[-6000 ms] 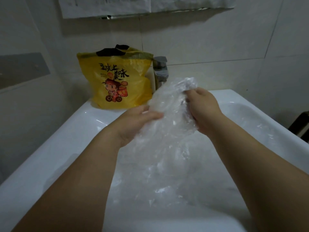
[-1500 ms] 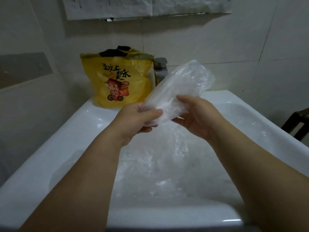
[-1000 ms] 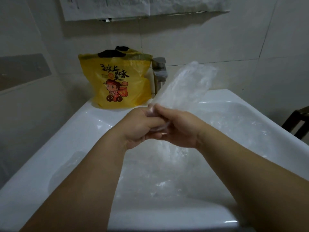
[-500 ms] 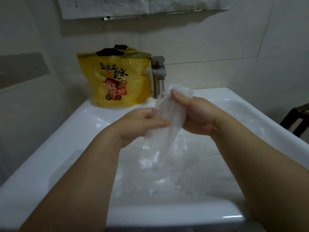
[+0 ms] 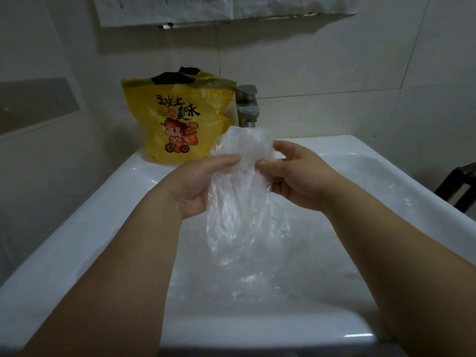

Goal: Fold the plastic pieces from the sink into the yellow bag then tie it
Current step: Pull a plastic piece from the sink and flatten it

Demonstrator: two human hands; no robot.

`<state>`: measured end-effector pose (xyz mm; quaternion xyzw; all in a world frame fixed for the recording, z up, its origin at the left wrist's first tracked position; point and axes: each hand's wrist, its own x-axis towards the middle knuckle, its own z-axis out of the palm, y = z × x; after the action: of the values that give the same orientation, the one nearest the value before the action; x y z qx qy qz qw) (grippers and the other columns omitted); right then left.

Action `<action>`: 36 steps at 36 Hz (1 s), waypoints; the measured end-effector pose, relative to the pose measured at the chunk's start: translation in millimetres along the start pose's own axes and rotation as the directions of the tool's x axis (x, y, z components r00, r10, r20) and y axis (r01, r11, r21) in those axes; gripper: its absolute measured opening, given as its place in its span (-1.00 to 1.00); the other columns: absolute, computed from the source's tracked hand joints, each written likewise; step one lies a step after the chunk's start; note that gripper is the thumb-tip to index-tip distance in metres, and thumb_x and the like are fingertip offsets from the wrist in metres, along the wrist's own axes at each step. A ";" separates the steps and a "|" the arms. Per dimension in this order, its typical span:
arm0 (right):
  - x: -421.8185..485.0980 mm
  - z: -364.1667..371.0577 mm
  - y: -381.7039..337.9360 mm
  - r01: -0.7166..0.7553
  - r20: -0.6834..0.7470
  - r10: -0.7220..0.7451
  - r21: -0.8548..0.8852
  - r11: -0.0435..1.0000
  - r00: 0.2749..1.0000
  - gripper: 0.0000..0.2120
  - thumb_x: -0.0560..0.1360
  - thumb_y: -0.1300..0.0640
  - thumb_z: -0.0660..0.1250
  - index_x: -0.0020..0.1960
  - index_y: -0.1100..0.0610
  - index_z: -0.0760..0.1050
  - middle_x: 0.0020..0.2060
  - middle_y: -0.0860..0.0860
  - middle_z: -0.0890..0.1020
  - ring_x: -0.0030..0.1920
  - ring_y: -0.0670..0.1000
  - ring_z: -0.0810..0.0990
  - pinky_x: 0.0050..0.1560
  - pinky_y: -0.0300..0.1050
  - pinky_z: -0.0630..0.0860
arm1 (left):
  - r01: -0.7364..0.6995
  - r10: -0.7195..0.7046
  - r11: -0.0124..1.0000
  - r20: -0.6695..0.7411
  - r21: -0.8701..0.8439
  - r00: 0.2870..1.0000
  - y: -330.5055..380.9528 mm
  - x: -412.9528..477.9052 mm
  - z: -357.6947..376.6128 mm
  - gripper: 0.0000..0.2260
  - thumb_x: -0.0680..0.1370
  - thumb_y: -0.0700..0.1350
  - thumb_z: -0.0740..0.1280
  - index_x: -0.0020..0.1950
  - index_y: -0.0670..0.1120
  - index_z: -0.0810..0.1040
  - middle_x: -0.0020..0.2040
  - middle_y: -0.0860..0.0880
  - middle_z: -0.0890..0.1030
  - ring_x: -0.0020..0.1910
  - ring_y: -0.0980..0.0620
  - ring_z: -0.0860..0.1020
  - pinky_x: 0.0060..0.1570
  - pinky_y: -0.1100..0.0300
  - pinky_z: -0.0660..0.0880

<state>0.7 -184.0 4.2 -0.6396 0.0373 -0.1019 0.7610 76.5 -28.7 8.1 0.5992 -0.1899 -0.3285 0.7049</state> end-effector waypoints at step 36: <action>-1.2 10.4 2.6 -0.130 -0.173 0.118 -0.058 0.990 0.978 -0.64 0.45 -0.01 0.43 0.16 0.12 0.47 0.07 0.09 0.63 0.07 0.09 0.60 0.09 0.07 0.54 | -0.163 0.168 0.983 0.063 -0.080 0.984 -8.6 7.5 6.3 -0.48 0.51 -0.55 0.07 0.36 -0.17 0.47 0.19 -0.20 0.60 0.04 -0.06 0.62 -0.08 0.17 0.63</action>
<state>1.7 -173.3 3.4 -0.6509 0.1449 -0.1067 0.7375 75.7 -39.0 0.1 0.5429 -0.2511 -0.2962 0.7446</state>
